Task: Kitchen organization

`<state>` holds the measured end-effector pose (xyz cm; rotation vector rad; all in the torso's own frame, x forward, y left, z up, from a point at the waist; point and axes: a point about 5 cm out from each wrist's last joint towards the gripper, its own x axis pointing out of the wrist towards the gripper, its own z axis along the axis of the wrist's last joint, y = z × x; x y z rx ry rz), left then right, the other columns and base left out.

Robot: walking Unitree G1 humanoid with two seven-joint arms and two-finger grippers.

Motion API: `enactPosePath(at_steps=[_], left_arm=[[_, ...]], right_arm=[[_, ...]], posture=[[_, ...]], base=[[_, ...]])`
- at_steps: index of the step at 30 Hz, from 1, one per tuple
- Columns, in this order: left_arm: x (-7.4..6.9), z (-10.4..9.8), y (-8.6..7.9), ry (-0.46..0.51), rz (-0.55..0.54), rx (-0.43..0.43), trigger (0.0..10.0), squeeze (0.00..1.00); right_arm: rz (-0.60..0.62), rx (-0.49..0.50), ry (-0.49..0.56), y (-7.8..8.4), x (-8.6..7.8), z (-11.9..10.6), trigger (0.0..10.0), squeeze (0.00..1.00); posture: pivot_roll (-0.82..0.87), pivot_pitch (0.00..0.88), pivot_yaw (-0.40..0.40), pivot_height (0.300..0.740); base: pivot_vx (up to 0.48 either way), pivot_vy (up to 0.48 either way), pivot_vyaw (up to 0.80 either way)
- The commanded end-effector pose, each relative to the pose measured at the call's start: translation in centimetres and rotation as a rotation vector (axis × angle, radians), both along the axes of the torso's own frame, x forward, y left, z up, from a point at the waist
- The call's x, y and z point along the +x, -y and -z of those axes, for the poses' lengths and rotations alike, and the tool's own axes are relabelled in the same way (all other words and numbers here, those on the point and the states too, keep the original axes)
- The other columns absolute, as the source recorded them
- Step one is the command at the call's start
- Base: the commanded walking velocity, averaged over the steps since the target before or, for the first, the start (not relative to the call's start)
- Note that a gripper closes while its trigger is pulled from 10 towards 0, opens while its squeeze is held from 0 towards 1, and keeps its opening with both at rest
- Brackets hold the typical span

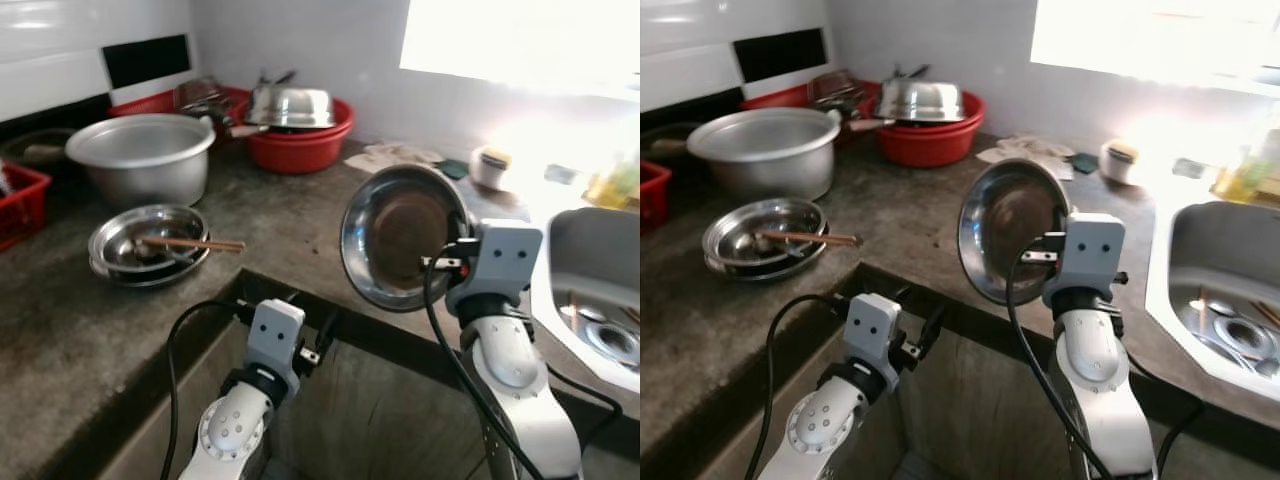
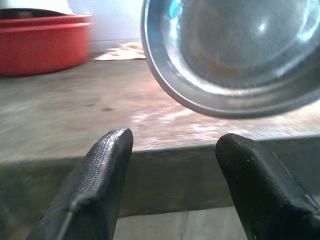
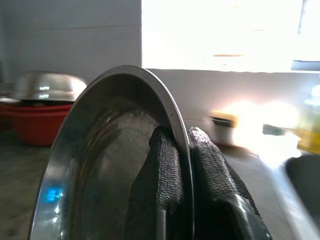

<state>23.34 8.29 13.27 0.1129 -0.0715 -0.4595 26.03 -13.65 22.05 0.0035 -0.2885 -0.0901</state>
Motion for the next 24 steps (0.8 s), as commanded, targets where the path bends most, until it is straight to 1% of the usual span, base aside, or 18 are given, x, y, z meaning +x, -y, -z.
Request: enactPosePath(at_steps=[1,4,7,10,12,14,19,20,22,23,24], left_arm=[[-0.1,-0.1,0.9,0.017,0.041,0.014,10.0,0.00],[-0.1,0.0,0.9,0.010,0.049,0.004,10.0,0.00],[-0.1,-0.1,0.9,0.000,0.038,-0.015,10.0,0.00],[0.0,-0.1,0.7,0.001,0.020,-0.004,10.0,0.00],[0.0,-0.1,0.7,0.024,0.024,0.010,10.0,0.00],[-0.1,0.0,0.7,0.024,0.036,0.013,10.0,0.00],[-0.1,0.0,0.8,0.020,0.039,0.012,10.0,0.00],[-0.1,0.0,0.8,0.023,0.039,0.013,10.0,0.00],[-0.1,0.0,0.8,0.027,0.033,0.018,10.0,0.00],[0.0,0.0,0.7,0.030,0.025,0.021,10.0,0.00],[0.0,0.0,0.7,0.030,0.020,0.023,10.0,0.00]], right_arm=[[0.047,-0.004,0.038,0.9,-0.2,-0.7,0.0,0.00],[0.054,-0.003,0.048,1.0,-0.2,-0.9,0.0,0.00],[0.060,-0.012,0.059,1.1,-0.1,-1.2,0.0,0.00],[0.070,-0.019,0.076,1.4,0.2,-1.6,0.0,0.00],[0.073,-0.023,0.082,1.5,0.3,-1.8,0.0,0.00],[0.079,-0.031,0.096,1.7,0.5,-2.2,0.0,0.00],[0.084,-0.035,0.108,1.9,0.8,-2.6,0.0,0.00],[0.082,-0.037,0.113,1.9,0.9,-2.8,0.0,0.00],[0.075,-0.044,0.116,1.9,1.1,-3.0,0.0,0.00],[0.072,-0.064,0.116,1.9,1.3,-3.3,9.8,0.00],[0.068,-0.066,0.116,1.9,1.5,-3.3,10.0,0.00]], posture=[[0.08,0.000,-0.031,0.740],[0.08,0.000,-0.027,0.740],[0.08,0.000,-0.029,0.740],[0.08,0.000,-0.028,0.740],[0.08,0.000,-0.028,0.740],[0.08,0.000,-0.026,0.740],[0.08,0.000,-0.027,0.740],[0.08,0.000,-0.024,0.740],[0.08,0.000,-0.030,0.740],[0.08,0.000,-0.031,0.740],[0.08,0.000,-0.031,0.740]], base=[[0.255,-0.401,-0.79],[0.259,-0.401,-0.79],[0.000,0.000,-0.79],[0.000,0.000,-0.79],[0.000,0.000,-0.79],[0.240,-0.412,-0.79],[0.000,-0.416,-0.79],[0.277,-0.386,-0.77],[0.311,-0.364,0.00],[0.315,-0.356,0.00],[0.337,-0.337,0.00]])
